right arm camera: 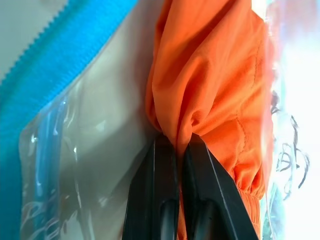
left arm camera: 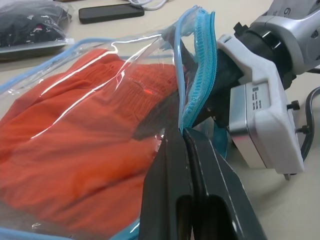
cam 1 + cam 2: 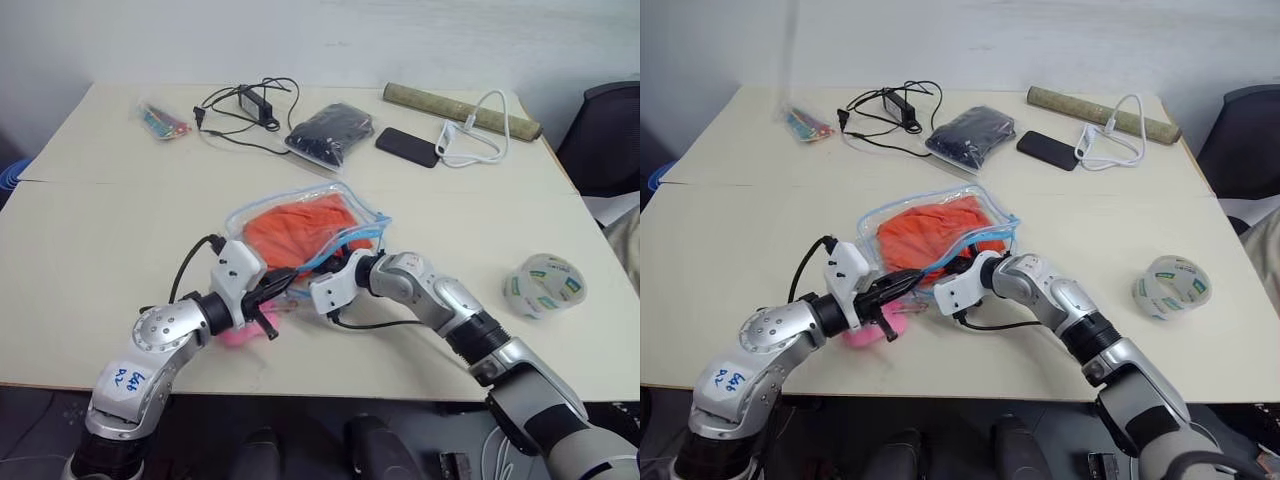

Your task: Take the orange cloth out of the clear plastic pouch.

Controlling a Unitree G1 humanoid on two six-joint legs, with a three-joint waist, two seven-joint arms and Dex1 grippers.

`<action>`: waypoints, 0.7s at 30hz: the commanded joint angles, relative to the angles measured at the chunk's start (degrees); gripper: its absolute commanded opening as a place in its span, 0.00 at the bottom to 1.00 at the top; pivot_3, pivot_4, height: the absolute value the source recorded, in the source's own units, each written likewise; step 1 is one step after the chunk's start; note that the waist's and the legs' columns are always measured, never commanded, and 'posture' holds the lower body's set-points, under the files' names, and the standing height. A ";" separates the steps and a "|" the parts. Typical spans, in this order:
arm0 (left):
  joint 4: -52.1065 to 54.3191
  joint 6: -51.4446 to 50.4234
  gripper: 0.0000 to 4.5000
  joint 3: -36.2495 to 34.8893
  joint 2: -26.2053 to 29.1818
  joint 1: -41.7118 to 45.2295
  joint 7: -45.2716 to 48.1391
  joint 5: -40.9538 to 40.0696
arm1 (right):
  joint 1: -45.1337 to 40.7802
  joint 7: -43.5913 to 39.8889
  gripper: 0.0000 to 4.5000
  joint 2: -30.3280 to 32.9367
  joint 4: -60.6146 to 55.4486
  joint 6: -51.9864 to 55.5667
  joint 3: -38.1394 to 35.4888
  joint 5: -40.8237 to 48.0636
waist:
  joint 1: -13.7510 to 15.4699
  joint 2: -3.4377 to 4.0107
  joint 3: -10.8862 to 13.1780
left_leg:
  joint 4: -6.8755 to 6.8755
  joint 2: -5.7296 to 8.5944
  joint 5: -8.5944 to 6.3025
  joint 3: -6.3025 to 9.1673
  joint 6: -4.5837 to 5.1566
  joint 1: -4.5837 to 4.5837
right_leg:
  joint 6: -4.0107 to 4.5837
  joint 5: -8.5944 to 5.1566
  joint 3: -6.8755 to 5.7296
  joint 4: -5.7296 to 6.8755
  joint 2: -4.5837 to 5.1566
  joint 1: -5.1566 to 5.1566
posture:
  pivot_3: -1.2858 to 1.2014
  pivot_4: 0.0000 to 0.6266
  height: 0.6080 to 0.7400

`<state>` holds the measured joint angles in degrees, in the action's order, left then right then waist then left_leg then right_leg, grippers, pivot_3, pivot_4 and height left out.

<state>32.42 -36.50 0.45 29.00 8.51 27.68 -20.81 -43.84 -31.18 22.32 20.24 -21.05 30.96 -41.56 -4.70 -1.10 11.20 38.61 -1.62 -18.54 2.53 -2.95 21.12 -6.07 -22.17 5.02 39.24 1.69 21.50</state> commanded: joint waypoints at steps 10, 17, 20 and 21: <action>-5.14 5.47 0.00 -4.35 2.25 -0.78 0.90 2.05 | 2.16 -9.59 0.01 10.40 -11.92 -2.62 -4.83 10.48 | 0.15 0.00 0.01 | -0.44 0.01 0.02 0.00 0.00 0.08 | 0.00 0.00 -0.04 -0.37 0.06 0.06 | 0.52 0.24 1.00; -5.66 6.48 0.00 -3.82 2.31 0.25 1.15 2.15 | 5.40 -13.26 0.01 12.38 -15.66 -3.44 -4.49 13.80 | 0.00 0.00 0.01 | -0.58 -0.02 0.02 -0.05 -0.02 0.12 | 0.00 0.00 -0.02 -0.58 0.06 0.06 | 0.52 0.24 1.00; -5.06 5.85 0.00 -3.13 1.58 1.48 0.85 1.96 | 6.09 -13.69 0.01 12.22 -15.46 -4.52 -3.88 13.87 | 0.14 0.00 0.01 | -0.56 0.00 0.02 -0.03 0.00 0.11 | 0.00 0.00 -0.02 -0.56 0.08 0.06 | 0.52 0.24 1.00; -4.81 5.28 0.00 -2.82 1.16 2.21 0.60 1.73 | 6.22 -13.91 0.01 12.11 -15.67 -4.85 -3.73 14.01 | 0.19 0.00 0.01 | -0.56 -0.01 0.02 -0.02 0.00 0.11 | 0.00 0.00 -0.02 -0.56 0.07 0.06 | 0.52 0.24 1.00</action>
<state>26.17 -31.20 -2.23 30.42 9.08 28.80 -18.99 -37.74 -44.71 34.03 6.83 -24.25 27.83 -28.99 -4.50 -1.10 11.20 38.05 -1.62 -18.52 2.52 -2.96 21.23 -6.07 -22.17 5.00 38.67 1.77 21.56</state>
